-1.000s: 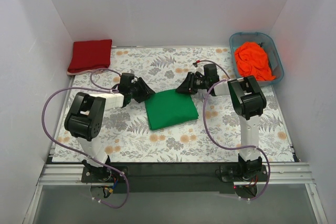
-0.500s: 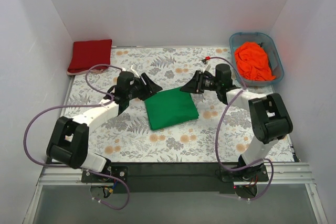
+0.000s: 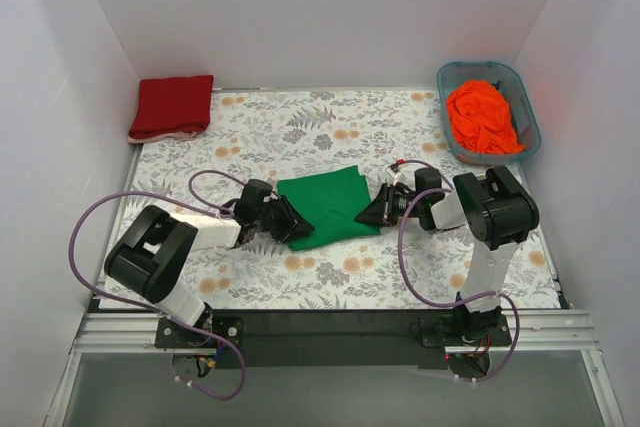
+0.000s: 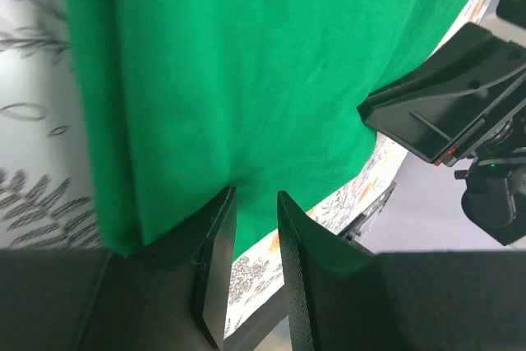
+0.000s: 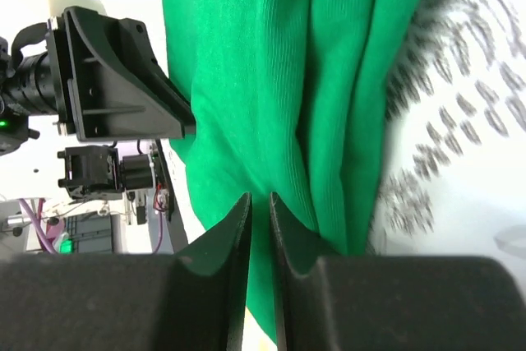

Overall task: Fold and stack the t-shirts
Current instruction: Fold the tshirt

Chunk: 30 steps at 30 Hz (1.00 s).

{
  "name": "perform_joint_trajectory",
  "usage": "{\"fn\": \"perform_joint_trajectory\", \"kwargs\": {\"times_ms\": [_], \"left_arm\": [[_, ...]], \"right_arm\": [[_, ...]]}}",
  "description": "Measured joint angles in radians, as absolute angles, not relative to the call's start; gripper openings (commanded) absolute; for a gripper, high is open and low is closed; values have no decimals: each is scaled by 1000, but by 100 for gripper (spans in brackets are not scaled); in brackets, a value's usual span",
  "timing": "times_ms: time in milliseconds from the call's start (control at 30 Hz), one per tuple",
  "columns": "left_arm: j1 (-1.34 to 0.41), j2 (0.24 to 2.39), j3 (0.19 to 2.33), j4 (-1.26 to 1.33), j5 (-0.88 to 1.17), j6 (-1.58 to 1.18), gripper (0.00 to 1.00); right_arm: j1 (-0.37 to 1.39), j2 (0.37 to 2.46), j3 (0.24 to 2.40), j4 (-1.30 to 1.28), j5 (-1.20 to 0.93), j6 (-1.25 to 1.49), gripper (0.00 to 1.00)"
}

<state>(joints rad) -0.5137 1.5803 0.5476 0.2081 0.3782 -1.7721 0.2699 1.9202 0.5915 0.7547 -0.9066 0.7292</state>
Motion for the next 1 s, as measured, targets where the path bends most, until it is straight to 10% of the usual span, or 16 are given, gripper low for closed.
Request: {"fn": "perform_joint_trajectory", "kwargs": {"times_ms": [500, 1000], "left_arm": [[-506, 1158, 540, -60, 237, -1710, 41], [-506, 1032, 524, -241, 102, -1660, 58]], "right_arm": [[434, 1605, 584, 737, -839, 796, 27], [591, 1943, 664, 819, -762, 867, 27]]}}
